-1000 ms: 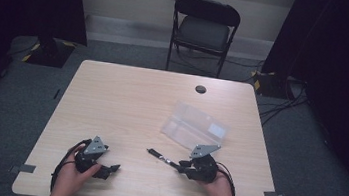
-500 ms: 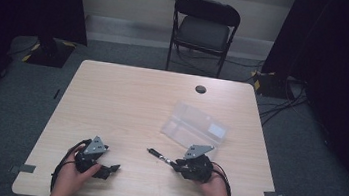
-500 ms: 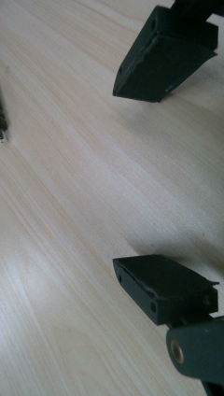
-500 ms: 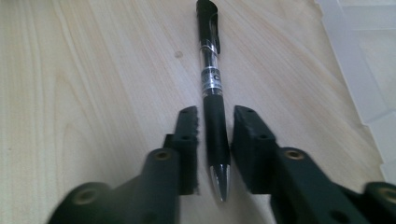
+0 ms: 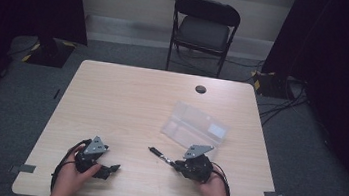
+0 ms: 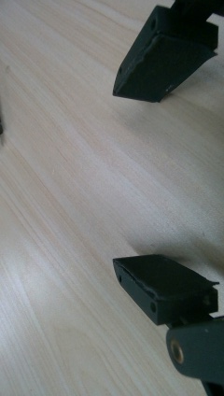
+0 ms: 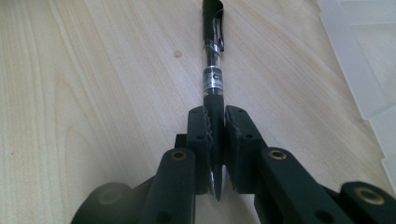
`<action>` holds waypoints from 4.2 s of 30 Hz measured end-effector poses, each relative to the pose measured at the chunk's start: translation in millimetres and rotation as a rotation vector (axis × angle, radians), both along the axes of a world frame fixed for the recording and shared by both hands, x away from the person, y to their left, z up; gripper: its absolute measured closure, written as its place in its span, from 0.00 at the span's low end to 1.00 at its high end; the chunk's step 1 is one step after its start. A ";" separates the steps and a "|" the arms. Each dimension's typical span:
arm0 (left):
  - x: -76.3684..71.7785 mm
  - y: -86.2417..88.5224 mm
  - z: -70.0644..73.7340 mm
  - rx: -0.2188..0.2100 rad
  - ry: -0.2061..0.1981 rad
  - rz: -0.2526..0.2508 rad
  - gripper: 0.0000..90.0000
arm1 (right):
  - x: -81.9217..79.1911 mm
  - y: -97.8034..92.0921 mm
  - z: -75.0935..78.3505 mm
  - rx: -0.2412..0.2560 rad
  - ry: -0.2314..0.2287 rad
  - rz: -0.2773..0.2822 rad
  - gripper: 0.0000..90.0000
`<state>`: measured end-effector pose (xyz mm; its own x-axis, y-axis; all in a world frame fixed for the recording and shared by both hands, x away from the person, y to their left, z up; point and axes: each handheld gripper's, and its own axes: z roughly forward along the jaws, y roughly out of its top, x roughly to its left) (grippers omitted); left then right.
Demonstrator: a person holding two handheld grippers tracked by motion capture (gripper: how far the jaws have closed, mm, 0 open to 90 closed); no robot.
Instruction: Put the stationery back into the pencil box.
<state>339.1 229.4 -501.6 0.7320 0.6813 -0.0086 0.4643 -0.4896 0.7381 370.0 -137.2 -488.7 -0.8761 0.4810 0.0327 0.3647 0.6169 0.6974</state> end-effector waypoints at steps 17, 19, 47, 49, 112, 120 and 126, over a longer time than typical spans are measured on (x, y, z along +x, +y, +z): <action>0.1 0.1 0.0 0.000 0.000 0.000 0.17 | 2.4 -5.6 5.9 0.020 0.047 0.006 0.90; 0.1 0.1 0.0 0.000 0.000 0.000 0.17 | 2.4 -6.9 7.6 0.028 0.049 0.005 0.90; 0.1 0.1 0.0 0.001 0.000 -0.001 0.16 | 11.9 -27.7 35.2 0.046 0.035 -0.015 0.90; 0.1 0.1 0.0 0.001 0.000 -0.001 0.17 | 13.7 -28.8 37.1 0.046 0.037 -0.010 0.90; 0.1 0.1 0.0 0.001 0.000 0.000 0.16 | 60.0 -78.5 34.9 0.039 0.015 -0.108 0.90; 0.1 0.1 0.0 0.001 0.000 0.000 0.17 | 63.4 -77.3 31.4 0.029 0.014 -0.120 0.90; 0.1 0.0 0.0 0.000 0.000 0.000 0.17 | 64.2 -77.9 28.0 0.023 0.011 -0.131 0.90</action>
